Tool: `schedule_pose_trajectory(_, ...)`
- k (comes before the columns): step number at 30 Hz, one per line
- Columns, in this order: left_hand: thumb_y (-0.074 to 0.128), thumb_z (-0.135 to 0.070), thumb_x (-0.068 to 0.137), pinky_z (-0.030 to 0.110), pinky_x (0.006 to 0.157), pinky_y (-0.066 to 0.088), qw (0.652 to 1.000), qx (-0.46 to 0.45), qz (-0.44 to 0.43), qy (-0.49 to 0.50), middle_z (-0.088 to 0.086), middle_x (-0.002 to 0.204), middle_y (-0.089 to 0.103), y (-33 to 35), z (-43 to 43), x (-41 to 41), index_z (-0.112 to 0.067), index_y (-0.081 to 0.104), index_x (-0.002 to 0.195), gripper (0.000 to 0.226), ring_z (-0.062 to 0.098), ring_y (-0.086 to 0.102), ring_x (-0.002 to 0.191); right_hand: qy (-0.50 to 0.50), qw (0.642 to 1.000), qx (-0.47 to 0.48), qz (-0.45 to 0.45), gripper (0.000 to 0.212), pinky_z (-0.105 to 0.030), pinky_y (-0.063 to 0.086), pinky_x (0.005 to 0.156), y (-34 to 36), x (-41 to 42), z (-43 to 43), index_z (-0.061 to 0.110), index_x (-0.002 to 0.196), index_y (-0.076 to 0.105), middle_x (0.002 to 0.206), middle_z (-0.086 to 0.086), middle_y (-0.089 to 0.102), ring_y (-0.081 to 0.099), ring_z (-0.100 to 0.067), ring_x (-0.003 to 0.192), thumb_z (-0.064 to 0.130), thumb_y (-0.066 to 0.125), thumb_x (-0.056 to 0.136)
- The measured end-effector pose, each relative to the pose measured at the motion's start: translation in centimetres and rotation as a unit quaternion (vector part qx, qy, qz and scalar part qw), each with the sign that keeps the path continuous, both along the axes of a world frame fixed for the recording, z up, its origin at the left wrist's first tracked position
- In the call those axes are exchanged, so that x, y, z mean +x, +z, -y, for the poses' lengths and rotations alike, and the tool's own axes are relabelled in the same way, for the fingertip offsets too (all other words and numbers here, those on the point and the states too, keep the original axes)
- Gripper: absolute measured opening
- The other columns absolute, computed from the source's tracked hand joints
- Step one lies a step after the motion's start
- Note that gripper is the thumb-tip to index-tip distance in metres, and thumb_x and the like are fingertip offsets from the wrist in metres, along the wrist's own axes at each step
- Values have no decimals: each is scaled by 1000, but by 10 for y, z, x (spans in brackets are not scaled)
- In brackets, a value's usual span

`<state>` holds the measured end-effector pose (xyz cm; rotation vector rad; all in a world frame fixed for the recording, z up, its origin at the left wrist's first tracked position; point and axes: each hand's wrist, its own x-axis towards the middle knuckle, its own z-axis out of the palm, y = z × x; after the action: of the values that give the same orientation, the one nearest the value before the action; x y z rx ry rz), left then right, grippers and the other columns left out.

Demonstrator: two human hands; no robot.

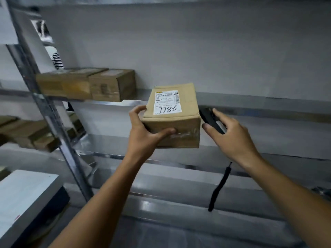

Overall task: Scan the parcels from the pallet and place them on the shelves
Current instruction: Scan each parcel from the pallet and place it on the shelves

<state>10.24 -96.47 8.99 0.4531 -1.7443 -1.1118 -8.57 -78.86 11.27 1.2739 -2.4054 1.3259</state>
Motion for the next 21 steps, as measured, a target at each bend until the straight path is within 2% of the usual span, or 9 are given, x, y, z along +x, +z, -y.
schedule_pose_trajectory(4, 93, -56, 52, 20, 84, 57, 999, -12, 8, 51, -12, 120, 61, 14, 59, -7, -40, 32, 127, 99, -6, 63, 105, 26, 999, 6, -23, 69, -31, 40, 89, 8, -21, 72, 37, 150, 43, 136, -6, 55, 52, -25, 124, 65, 59, 88)
schedule_pose_trajectory(8, 93, -61, 53, 19, 88, 57, 997, -5, 21, 73, -19, 124, 54, 26, 108, -21, -39, 31, 131, 101, -10, 58, 111, 45, 998, 21, -39, 70, -40, 48, 91, 19, -45, 132, 38, 150, 41, 129, -7, 57, 54, -28, 119, 68, 55, 88)
schedule_pose_trajectory(10, 90, -60, 56, 21, 92, 56, 996, -9, 36, 86, -14, 129, 53, 30, 130, -31, -36, 32, 138, 103, -2, 56, 118, 56, 997, 33, -50, 67, -41, 50, 88, 23, -58, 157, 40, 147, 43, 125, -8, 58, 56, -31, 115, 69, 53, 87)
schedule_pose_trajectory(13, 90, -47, 66, 31, 107, 48, 986, -31, 56, 152, -2, 142, 46, 27, 156, -48, -29, 33, 148, 102, 11, 49, 128, 83, 995, 31, -54, 59, -37, 47, 77, 26, -75, 190, 49, 135, 45, 116, -6, 60, 59, -31, 106, 74, 47, 81)
schedule_pose_trajectory(15, 88, -43, 73, 26, 115, 35, 968, -62, 73, 233, 1, 152, 31, 21, 166, -61, -25, 29, 154, 102, 10, 35, 137, 100, 993, 40, -49, 60, -38, 50, 79, 24, -85, 211, 50, 133, 46, 119, -3, 61, 60, -29, 107, 77, 45, 79)
schedule_pose_trajectory(17, 85, -39, 80, 28, 118, 25, 944, -103, 64, 307, 0, 160, 17, 13, 170, -72, -24, 24, 157, 100, 14, 23, 147, 109, 991, 61, -46, 64, -40, 52, 82, 20, -92, 231, 48, 139, 45, 124, 0, 60, 60, -26, 108, 75, 48, 81)
schedule_pose_trajectory(19, 82, -37, 84, 37, 123, 21, 914, -193, 52, 353, 7, 162, 17, 0, 176, -82, -21, 28, 155, 91, 24, 18, 153, 111, 990, 73, -45, 66, -37, 48, 80, 16, -97, 249, 46, 144, 41, 127, 0, 57, 58, -25, 110, 72, 52, 85)
schedule_pose_trajectory(21, 78, -41, 86, 44, 125, 20, 883, -292, 79, 360, 14, 162, 22, -17, 183, -92, -16, 36, 151, 81, 32, 17, 154, 112, 989, 81, -43, 66, -35, 46, 82, 14, -101, 265, 45, 147, 39, 132, 0, 55, 56, -23, 113, 70, 54, 87)
